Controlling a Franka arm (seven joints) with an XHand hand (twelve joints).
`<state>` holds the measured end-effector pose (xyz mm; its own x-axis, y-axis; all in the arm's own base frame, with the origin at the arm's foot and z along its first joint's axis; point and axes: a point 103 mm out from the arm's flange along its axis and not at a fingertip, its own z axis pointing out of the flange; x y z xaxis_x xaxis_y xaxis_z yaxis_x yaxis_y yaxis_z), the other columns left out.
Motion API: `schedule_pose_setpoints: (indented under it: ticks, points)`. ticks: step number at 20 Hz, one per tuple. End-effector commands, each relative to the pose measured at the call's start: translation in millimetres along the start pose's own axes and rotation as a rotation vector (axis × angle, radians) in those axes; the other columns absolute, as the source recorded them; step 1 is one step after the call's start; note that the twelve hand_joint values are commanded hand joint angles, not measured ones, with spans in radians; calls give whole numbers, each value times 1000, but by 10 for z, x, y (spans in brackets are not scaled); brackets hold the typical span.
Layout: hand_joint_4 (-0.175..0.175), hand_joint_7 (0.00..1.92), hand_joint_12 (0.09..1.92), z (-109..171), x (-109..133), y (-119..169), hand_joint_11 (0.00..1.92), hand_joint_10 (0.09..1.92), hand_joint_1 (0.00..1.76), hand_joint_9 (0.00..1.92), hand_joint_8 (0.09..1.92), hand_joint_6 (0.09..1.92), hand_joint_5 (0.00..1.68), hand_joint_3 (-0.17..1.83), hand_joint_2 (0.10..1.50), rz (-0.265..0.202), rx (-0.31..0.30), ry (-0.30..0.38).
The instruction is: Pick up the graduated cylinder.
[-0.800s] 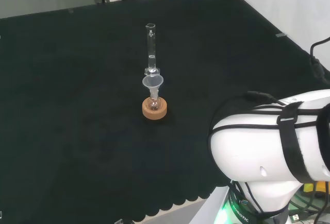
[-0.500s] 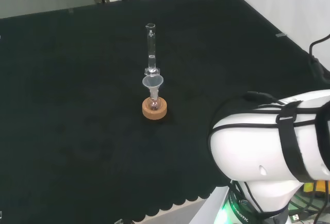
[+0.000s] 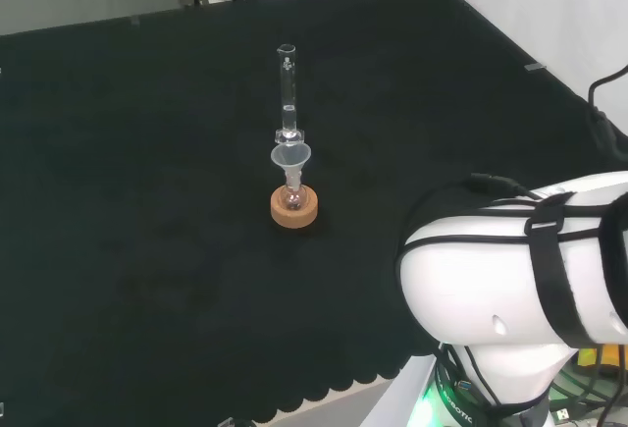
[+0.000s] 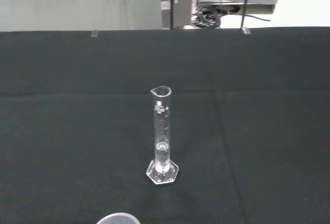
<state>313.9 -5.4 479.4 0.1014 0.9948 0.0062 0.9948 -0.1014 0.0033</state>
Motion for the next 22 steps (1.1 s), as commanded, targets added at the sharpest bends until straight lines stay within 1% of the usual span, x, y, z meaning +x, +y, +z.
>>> schedule_pose_setpoints:
  ticks: [1,3,4,6,8,11,12,14,18,20,22]
  points:
    - [-24,20,1355,174,-99,116,113,87,167,488,508,87,266,-7,1374,17,-34,14]
    - [-27,34,1356,259,-135,231,117,87,183,498,513,87,281,-8,1373,30,-16,11]
    - [-27,38,1356,308,-154,304,119,87,188,501,515,87,286,-8,1372,28,-10,12]
    - [-29,46,1357,440,-199,472,126,87,230,506,518,87,290,-17,1354,6,0,18]
    - [-32,54,1357,595,-274,651,129,87,294,511,522,87,296,-31,1325,3,1,40]
    - [-35,63,1357,848,-409,942,131,87,343,516,526,87,308,-41,1306,-6,15,60]
    - [-36,66,1357,934,-450,1048,131,87,351,518,528,87,310,-43,1304,-7,29,72]
    - [-37,70,1357,1110,-514,1235,132,87,361,519,530,87,314,-45,1301,-12,32,107]
    - [-39,74,1357,1401,-578,1546,134,87,371,518,534,87,320,-48,1299,-20,56,118]
    - [-40,76,1357,1537,-598,1658,134,87,377,517,536,87,323,-49,1298,-17,70,150]
    - [-41,78,1357,1657,-601,1742,135,87,381,517,539,87,325,-50,1297,-18,78,167]
